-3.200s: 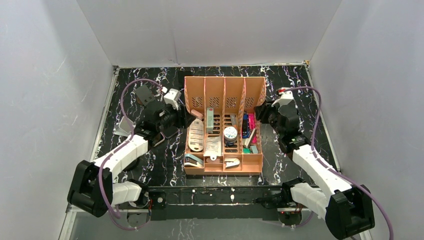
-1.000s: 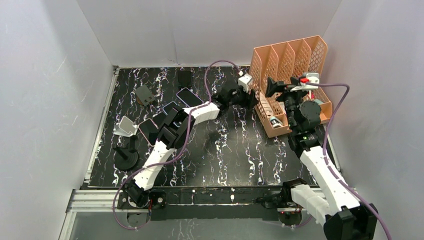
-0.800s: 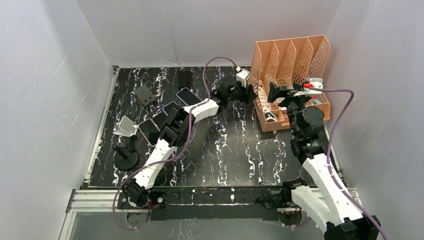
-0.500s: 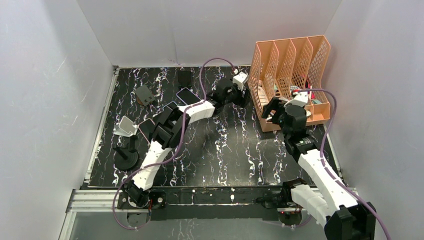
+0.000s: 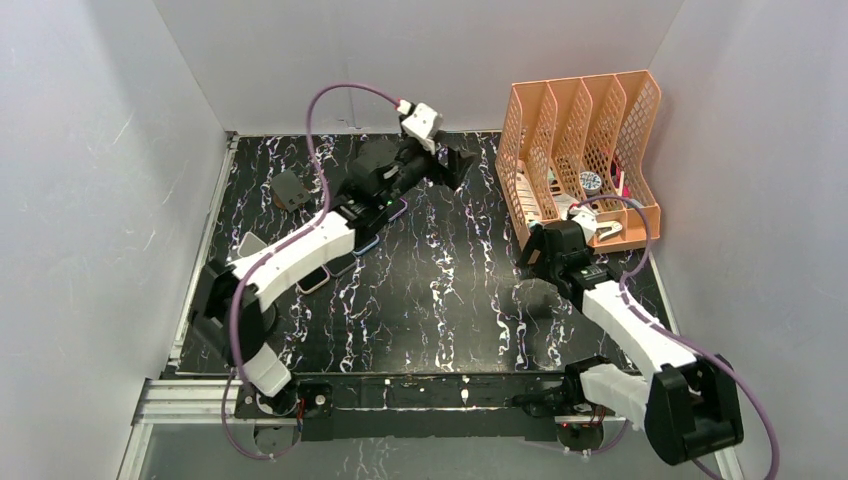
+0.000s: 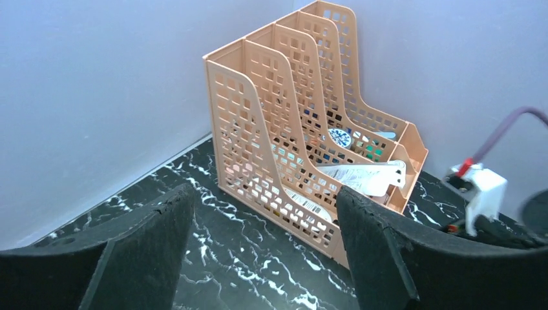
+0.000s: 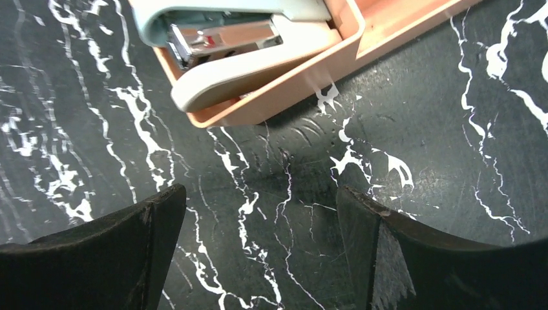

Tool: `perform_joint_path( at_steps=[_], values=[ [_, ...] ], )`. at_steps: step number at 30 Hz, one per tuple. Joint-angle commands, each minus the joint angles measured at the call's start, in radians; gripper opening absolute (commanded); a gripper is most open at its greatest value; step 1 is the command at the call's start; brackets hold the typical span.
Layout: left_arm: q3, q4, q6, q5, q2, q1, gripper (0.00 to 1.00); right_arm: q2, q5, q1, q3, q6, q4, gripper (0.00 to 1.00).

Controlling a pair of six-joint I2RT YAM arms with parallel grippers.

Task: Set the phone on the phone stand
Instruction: Move the distractor to the corner of the board.

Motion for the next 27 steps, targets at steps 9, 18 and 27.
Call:
perform_joint_path(
  at_steps=[9, 18, 27],
  values=[
    [-0.208, -0.474, 0.197, -0.272, -0.464, 0.004, 0.88, 0.275, 0.084, 0.007, 0.079, -0.003, 0.203, 0.94],
    [-0.356, -0.788, 0.168, -0.421, -0.704, 0.108, 0.89, 0.454, 0.124, 0.002, 0.199, -0.053, 0.311, 0.96],
    [-0.425, -0.911, 0.109, -0.324, -0.762, 0.434, 0.91, 0.627, 0.05, -0.083, 0.357, -0.086, 0.365, 0.98]
  ],
)
